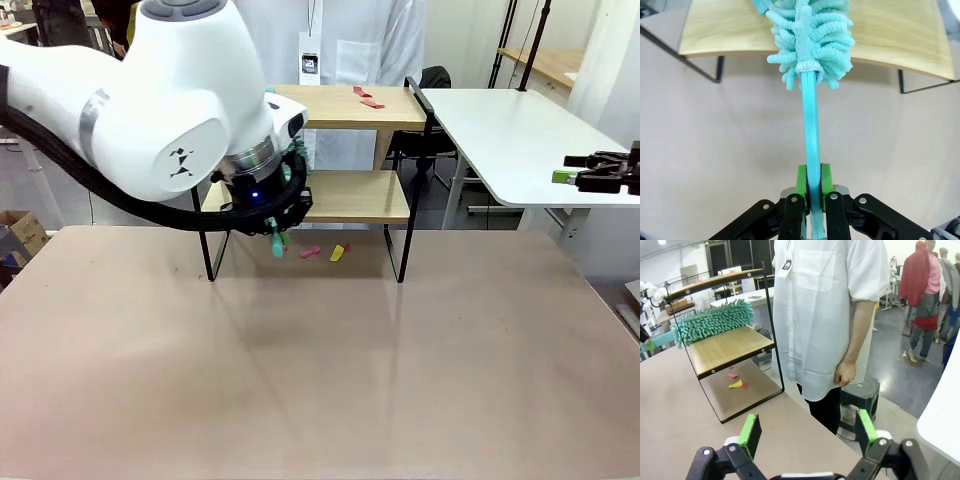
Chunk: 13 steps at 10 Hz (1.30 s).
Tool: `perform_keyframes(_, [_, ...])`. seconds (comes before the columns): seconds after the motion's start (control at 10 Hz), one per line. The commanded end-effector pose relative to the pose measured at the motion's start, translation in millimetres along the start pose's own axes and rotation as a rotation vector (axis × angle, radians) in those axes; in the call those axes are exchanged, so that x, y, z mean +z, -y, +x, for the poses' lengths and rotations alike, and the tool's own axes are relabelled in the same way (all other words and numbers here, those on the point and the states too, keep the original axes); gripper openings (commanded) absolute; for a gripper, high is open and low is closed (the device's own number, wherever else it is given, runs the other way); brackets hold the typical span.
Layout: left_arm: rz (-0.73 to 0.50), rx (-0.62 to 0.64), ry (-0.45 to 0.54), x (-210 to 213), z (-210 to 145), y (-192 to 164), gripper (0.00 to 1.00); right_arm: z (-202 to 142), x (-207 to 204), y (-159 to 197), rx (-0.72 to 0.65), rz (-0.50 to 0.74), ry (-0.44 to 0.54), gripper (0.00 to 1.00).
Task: Clean the shelf.
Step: Clean the specific section of the Shelf indicated by the human with the Duster.
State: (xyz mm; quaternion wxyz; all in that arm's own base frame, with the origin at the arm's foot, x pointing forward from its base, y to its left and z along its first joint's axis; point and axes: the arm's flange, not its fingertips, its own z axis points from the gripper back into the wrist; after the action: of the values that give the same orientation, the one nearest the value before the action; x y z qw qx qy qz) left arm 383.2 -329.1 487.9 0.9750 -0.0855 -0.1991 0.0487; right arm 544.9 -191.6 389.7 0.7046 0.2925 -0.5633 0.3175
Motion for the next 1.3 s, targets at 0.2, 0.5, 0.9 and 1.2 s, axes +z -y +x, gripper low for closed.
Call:
perform_keyframes(0.2, [0.124, 0.032, -0.022, 20, 3, -54, 0.13, 3, -1, -1, 0.005, 0.002, 0.003, 1.00])
perform_keyframes(0.5, [0.256, 0.043, -0.006, 33, 3, -73, 0.13, 3, -1, -1, 0.005, 0.002, 0.003, 1.00])
perform_keyframes(0.9, [0.374, 0.040, 0.177, 54, -12, -62, 0.13, 3, -1, -1, 0.005, 0.002, 0.003, 1.00])
perform_keyframes(1.2, [0.315, -0.001, 0.102, 51, -7, -59, 0.13, 3, -1, -1, 0.005, 0.002, 0.003, 1.00])
